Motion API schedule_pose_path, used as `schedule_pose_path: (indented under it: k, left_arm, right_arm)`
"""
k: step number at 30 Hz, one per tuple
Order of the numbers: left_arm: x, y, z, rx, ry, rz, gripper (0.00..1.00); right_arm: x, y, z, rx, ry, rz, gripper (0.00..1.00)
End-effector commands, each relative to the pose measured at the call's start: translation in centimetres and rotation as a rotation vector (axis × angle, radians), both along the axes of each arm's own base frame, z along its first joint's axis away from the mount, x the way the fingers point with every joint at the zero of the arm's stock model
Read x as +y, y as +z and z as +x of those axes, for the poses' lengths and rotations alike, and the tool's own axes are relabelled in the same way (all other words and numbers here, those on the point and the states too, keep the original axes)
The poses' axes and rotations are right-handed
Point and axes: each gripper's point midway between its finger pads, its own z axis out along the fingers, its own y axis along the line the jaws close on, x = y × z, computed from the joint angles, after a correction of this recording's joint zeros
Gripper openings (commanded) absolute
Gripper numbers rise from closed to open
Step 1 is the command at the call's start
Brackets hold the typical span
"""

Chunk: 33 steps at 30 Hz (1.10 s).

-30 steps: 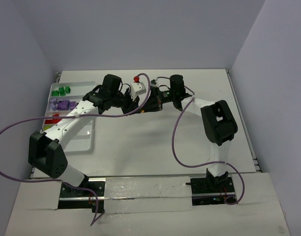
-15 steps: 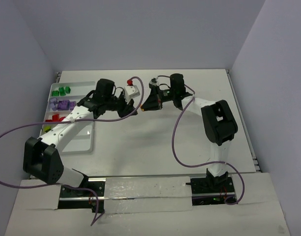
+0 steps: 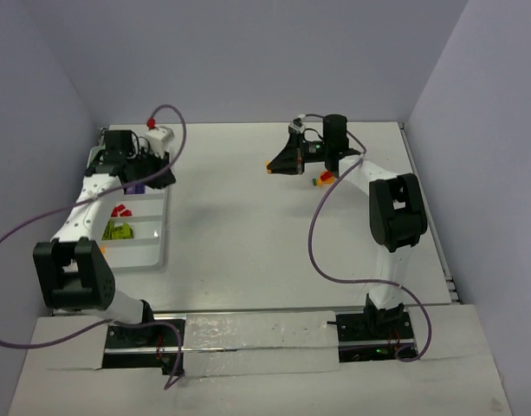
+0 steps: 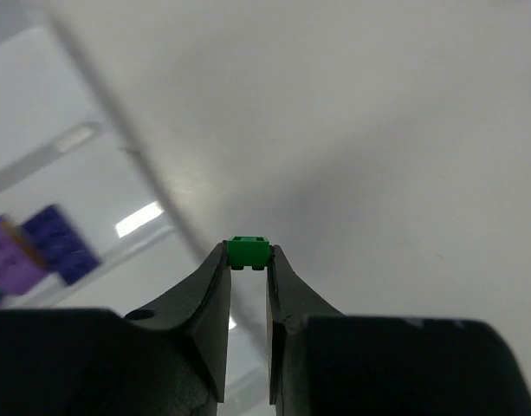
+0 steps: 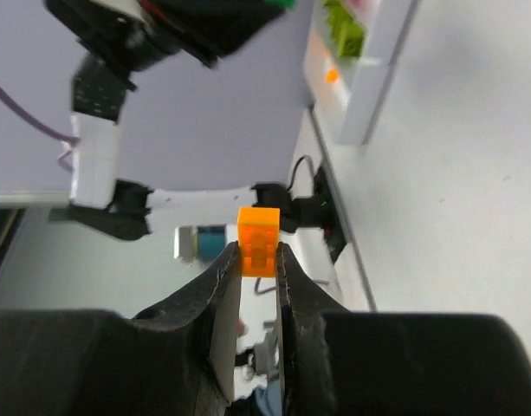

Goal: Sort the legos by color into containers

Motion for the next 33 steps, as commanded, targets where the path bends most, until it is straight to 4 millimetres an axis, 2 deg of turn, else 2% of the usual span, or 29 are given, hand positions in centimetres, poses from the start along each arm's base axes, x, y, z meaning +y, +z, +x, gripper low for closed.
schedule_pose_path:
  k: [1, 3, 5, 10, 12, 13, 17, 23, 29, 33]
  left_arm:
    - [7.5, 1.9, 5.8, -0.017, 0.319, 0.019, 0.00]
    - [11.7, 0.4, 8.2, 0.018, 0.462, 0.060, 0.00]
    - [14.7, 1.6, 10.8, 0.006, 0.554, 0.067, 0.00]
    - [17.6, -0.5, 14.7, 0.066, 0.619, 0.059, 0.00]
    - [18.0, -1.5, 15.8, 0.068, 0.622, 0.062, 0.00]
    - [18.1, -1.2, 16.2, 0.053, 0.623, 0.059, 0.00]
    - [18.6, -2.6, 18.2, 0.036, 0.626, 0.061, 0.01]
    - [19.3, -5.3, 19.0, 0.075, 0.641, 0.082, 0.03]
    - [19.5, -7.4, 18.7, 0.115, 0.639, 0.101, 0.14]
    - [19.2, -8.3, 18.3, 0.138, 0.635, 0.092, 0.29]
  right_arm:
    - [-0.2, -1.3, 0.6, -0.099, -0.020, -0.151, 0.00]
    - [-0.5, -1.4, 1.2, -0.152, -0.040, -0.215, 0.00]
    - [-0.8, -1.9, 1.2, -0.172, -0.054, -0.256, 0.00]
    - [-1.0, -2.3, 1.4, -0.214, -0.061, -0.316, 0.00]
    - [-1.0, -2.4, 1.5, -0.223, -0.063, -0.331, 0.00]
    - [-1.0, -2.4, 1.4, -0.227, -0.064, -0.333, 0.00]
    - [-1.0, -2.6, 1.2, -0.253, -0.060, -0.365, 0.00]
    - [-0.6, -2.8, 0.9, -0.288, -0.041, -0.397, 0.00]
    - [-0.1, -2.7, 0.6, -0.325, -0.019, -0.424, 0.00]
    - [0.3, -2.6, 0.3, -0.349, -0.010, -0.445, 0.00]
